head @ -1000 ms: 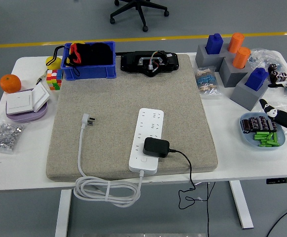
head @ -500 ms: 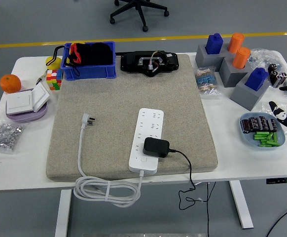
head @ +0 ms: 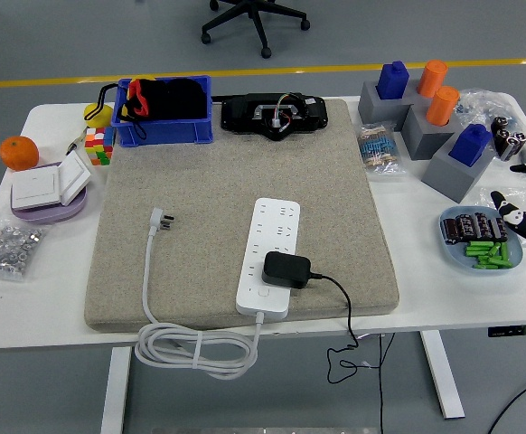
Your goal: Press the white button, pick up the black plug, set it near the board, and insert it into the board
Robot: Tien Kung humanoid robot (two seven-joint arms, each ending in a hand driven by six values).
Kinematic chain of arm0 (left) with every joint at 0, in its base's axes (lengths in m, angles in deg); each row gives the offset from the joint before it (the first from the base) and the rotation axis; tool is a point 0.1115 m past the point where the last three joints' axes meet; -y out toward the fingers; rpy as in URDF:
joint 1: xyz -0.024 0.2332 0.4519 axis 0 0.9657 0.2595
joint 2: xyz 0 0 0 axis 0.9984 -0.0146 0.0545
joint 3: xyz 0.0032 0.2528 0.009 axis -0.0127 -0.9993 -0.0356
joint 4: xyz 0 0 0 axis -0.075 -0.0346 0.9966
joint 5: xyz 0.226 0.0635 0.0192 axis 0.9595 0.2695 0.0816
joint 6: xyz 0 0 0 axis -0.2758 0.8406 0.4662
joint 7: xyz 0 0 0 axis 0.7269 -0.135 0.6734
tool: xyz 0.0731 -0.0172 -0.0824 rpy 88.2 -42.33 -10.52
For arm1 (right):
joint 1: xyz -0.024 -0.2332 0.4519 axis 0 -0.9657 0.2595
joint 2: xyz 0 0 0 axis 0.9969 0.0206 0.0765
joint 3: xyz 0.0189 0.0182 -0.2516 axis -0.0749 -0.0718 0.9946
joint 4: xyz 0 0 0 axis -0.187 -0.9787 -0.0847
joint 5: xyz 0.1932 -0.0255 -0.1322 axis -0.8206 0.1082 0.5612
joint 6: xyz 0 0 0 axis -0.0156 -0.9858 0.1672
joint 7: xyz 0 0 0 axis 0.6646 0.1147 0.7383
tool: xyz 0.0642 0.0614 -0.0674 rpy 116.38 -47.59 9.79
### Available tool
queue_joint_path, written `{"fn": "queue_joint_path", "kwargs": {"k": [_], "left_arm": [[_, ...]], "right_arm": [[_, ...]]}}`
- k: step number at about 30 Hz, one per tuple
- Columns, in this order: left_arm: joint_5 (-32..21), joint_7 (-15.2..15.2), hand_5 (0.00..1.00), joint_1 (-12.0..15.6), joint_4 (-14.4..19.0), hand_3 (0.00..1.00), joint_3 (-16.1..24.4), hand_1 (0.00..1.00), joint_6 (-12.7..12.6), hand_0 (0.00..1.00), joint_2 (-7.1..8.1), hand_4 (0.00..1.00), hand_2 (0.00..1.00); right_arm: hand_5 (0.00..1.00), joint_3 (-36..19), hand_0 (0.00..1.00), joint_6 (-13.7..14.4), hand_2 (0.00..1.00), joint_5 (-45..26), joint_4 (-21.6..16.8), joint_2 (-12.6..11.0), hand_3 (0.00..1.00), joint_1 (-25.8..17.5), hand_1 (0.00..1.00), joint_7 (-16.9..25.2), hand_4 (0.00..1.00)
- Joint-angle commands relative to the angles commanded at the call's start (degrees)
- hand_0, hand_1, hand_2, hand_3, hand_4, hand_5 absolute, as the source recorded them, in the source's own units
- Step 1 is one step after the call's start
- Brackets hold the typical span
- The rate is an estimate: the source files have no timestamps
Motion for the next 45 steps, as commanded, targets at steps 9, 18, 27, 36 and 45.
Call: {"fn": "queue_joint_path", "kwargs": {"k": [9,18,27,36,45], "left_arm": [[0.2,0.0,0.304,0.2,0.0,0.713,0.1,0.697,0.0,0.706,0.24,0.718,0.670],[0.4,0.1,0.304,0.4,0.0,0.713,0.1,0.697,0.0,0.707,0.36,0.718,0.670],[0.4,0.0,0.305,-0.1,0.0,0.713,0.0,0.696,0.0,0.707,0.69,0.718,0.670],[-1.5,-0.2,0.303,-2.7,0.0,0.713,-2.9,0.697,0.2,0.707,0.80,0.717,0.670],[0.8,0.3,0.303,-1.3,0.0,0.713,-0.3,0.697,0.1,0.706,0.56,0.718,0.670]], "right_arm": [[0.411,0.2,0.881,-0.6,0.693,0.2,0.2,0.4,0.648,-0.6,0.758,-0.4,0.807],[0.409,0.5,0.876,-0.6,0.690,0.2,0.3,0.4,0.643,-0.5,0.758,-0.4,0.808],[0.407,0.7,0.874,-0.6,0.689,0.2,0.6,0.1,0.641,0.2,0.761,-0.3,0.807],[0.404,1.7,0.872,-0.8,0.686,-0.1,0.9,-1.9,0.640,2.9,0.760,-0.2,0.806],[0.399,1.2,0.872,-0.7,0.684,0.0,0.1,-1.5,0.639,2.1,0.760,-0.2,0.806]]}}
